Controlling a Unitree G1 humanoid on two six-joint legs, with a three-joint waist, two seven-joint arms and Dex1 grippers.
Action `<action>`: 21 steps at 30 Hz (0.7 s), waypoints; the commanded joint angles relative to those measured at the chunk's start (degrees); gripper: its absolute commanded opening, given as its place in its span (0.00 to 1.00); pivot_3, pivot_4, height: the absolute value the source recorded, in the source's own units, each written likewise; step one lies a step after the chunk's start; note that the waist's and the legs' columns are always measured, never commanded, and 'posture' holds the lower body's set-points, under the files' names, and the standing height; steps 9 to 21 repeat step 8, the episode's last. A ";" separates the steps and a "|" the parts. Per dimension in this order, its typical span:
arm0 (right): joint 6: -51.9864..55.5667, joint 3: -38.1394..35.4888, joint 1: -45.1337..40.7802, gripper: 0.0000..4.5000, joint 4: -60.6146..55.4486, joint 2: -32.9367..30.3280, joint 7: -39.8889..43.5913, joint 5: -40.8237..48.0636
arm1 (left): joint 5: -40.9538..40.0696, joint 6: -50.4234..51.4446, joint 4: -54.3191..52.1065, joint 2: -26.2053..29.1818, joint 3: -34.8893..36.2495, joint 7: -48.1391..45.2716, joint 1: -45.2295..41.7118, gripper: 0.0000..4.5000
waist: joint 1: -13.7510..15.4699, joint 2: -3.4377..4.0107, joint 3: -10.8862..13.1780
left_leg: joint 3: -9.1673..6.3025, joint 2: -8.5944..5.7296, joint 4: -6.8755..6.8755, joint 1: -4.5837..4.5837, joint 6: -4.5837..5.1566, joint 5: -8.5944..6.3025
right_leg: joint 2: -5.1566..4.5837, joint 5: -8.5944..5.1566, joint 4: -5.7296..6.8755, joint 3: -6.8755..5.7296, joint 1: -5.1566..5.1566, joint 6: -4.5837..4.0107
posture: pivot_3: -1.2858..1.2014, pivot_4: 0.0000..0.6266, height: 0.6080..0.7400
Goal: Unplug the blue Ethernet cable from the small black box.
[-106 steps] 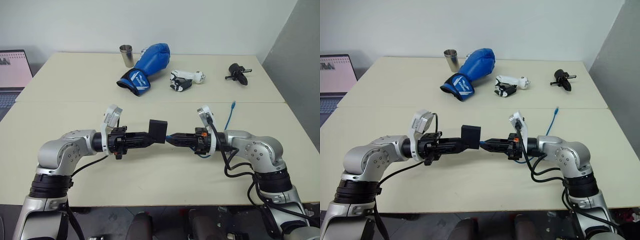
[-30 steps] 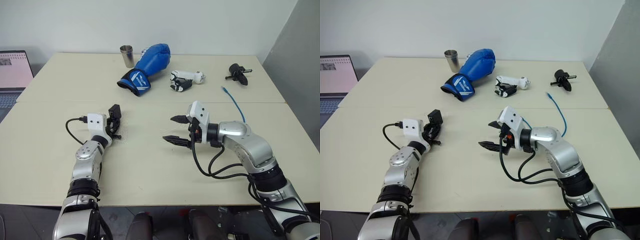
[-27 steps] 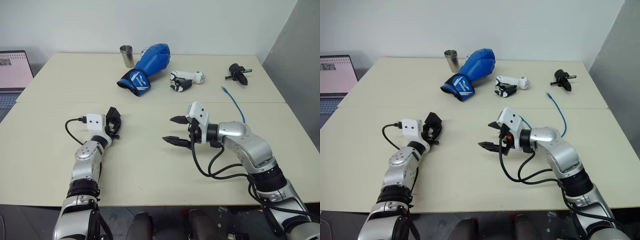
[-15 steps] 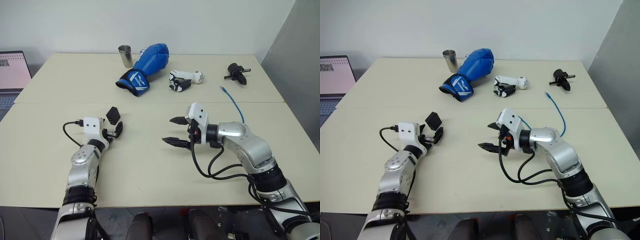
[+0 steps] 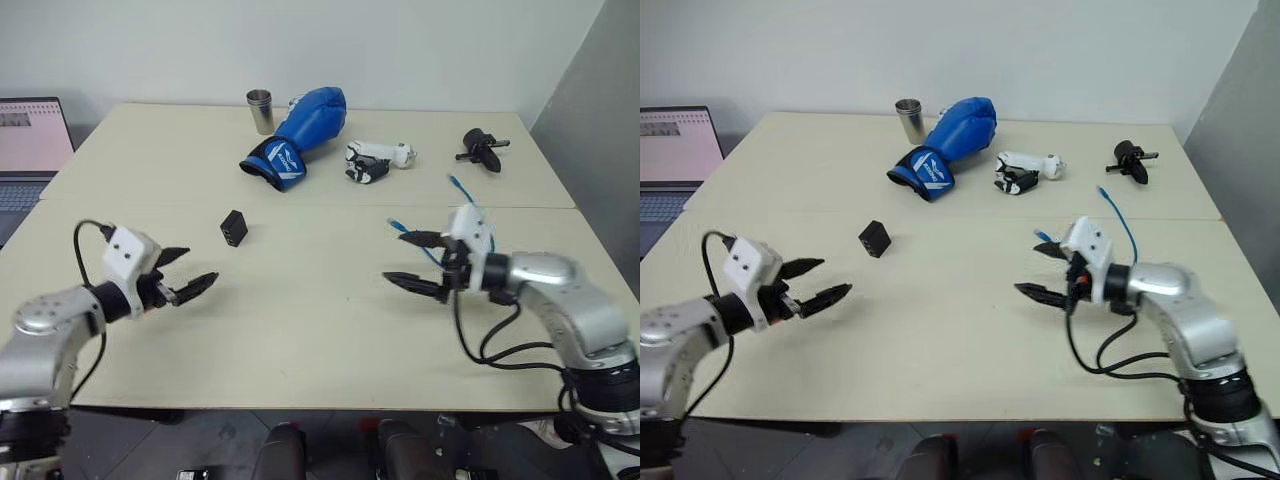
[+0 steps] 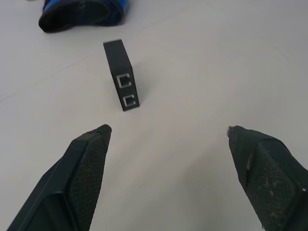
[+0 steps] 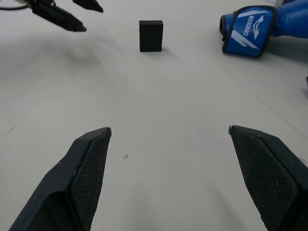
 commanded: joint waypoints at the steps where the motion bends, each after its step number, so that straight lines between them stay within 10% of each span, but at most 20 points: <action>1: 0.97 -4.39 -1.44 0.92 0.24 -3.51 5.51 5.21 | -2.43 1.52 -0.65 2.73 2.17 -3.93 -2.21 0.92 | -0.07 0.00 0.00 | 0.02 0.01 0.00 0.01 0.00 0.00 | 0.00 0.00 0.00 0.01 -0.01 0.00 | 0.52 0.24 1.00; 21: 1.73 -5.26 -2.03 0.92 1.77 -6.40 7.00 6.57 | -4.93 5.60 -2.05 3.37 1.86 -6.41 -3.54 0.92 | -0.43 0.02 0.01 | 0.08 0.06 -0.01 0.00 0.01 0.00 | 0.06 0.00 0.00 0.08 -0.06 -0.02 | 0.52 0.24 1.00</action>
